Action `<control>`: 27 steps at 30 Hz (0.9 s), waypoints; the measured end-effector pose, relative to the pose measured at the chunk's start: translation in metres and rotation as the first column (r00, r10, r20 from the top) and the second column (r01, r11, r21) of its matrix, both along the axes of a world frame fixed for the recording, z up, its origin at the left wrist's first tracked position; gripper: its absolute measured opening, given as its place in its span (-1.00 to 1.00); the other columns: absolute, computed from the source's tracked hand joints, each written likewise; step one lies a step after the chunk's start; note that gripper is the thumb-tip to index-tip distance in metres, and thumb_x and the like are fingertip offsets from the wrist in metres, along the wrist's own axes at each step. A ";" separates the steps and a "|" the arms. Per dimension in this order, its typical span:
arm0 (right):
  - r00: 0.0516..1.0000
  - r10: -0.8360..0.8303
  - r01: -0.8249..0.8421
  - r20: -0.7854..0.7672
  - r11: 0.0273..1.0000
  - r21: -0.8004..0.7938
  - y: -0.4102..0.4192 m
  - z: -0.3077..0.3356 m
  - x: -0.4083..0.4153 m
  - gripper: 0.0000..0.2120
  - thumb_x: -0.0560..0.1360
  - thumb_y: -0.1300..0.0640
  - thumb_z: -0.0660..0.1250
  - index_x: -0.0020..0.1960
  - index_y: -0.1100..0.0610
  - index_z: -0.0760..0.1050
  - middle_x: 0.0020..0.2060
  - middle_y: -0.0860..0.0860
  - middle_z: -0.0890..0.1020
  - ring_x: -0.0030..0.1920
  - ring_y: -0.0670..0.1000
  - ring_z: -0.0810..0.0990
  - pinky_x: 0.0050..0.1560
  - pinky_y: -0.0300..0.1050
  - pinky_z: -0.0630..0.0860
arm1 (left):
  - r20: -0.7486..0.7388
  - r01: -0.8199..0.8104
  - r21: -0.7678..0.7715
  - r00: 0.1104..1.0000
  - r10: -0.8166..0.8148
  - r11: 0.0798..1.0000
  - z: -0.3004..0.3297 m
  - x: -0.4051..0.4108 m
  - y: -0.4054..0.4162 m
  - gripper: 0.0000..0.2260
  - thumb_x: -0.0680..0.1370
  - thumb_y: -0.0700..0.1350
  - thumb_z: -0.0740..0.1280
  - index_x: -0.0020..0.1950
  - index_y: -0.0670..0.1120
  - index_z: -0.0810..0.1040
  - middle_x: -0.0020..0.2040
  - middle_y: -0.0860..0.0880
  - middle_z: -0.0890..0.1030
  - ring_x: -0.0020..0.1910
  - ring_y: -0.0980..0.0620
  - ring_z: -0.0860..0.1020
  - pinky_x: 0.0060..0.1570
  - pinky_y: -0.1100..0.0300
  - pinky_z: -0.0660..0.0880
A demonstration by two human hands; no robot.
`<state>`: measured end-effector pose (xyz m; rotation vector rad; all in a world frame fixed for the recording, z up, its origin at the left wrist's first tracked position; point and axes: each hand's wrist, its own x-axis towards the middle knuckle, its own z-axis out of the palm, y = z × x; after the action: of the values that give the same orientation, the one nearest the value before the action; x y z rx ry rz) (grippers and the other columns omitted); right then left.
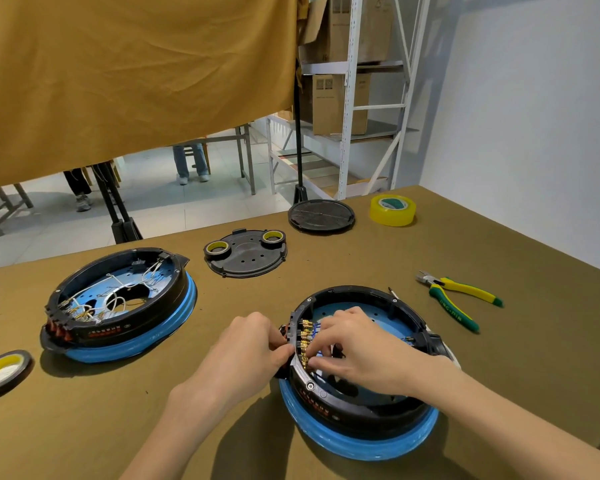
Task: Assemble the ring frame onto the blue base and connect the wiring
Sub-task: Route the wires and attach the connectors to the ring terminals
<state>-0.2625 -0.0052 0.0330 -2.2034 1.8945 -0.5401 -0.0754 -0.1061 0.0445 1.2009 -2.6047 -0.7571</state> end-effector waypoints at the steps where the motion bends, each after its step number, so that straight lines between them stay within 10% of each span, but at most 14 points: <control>1: 1.000 0.007 -0.007 0.008 1.000 0.007 0.000 0.000 -0.002 -0.81 0.61 -0.17 0.33 0.11 -0.15 0.66 -0.18 -0.19 0.52 -0.07 -0.15 0.41 0.18 -0.12 0.29 | -0.003 0.001 -0.004 1.000 -0.001 1.000 0.000 0.000 0.000 -0.80 0.63 0.07 0.37 -0.05 0.04 0.76 -0.29 0.04 0.71 -0.34 0.07 0.63 -0.27 0.07 0.63; 10: 0.986 0.154 -0.160 0.057 0.979 0.127 -0.009 0.021 -0.014 -0.83 0.59 0.03 0.43 0.12 0.03 0.73 -0.15 -0.09 0.63 -0.14 -0.08 0.56 -0.07 -0.17 0.51 | 0.036 -0.025 -0.073 0.999 0.028 0.997 -0.006 -0.002 0.004 -0.74 0.63 0.12 0.36 -0.14 0.04 0.73 -0.40 0.04 0.62 -0.48 0.11 0.46 -0.44 0.20 0.43; 19: 0.966 0.246 -0.233 -0.081 0.962 0.142 -0.011 0.031 -0.024 -0.82 0.63 0.07 0.38 0.16 0.03 0.71 -0.11 -0.14 0.64 -0.15 -0.23 0.52 -0.12 -0.47 0.36 | -0.007 -0.039 -0.030 0.999 0.039 0.999 -0.007 -0.009 0.010 -0.66 0.50 0.29 0.41 -0.12 0.04 0.73 -0.30 0.02 0.69 -0.32 0.07 0.65 -0.30 0.12 0.62; 27: 0.908 0.327 -0.294 -0.260 0.942 0.160 -0.014 0.043 -0.023 -0.78 0.67 0.07 0.31 0.19 0.10 0.69 -0.03 -0.01 0.74 -0.03 -0.03 0.68 0.03 -0.09 0.56 | 0.025 -0.023 -0.017 0.999 0.023 1.000 -0.006 -0.009 0.010 -0.64 0.52 0.29 0.39 -0.06 0.01 0.73 -0.22 0.00 0.71 -0.22 0.01 0.67 -0.17 -0.03 0.67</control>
<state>-0.2859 -0.0195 0.0756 -2.5429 1.5871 -0.0573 -0.0840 -0.0957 0.0381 1.2415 -2.6077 -0.7194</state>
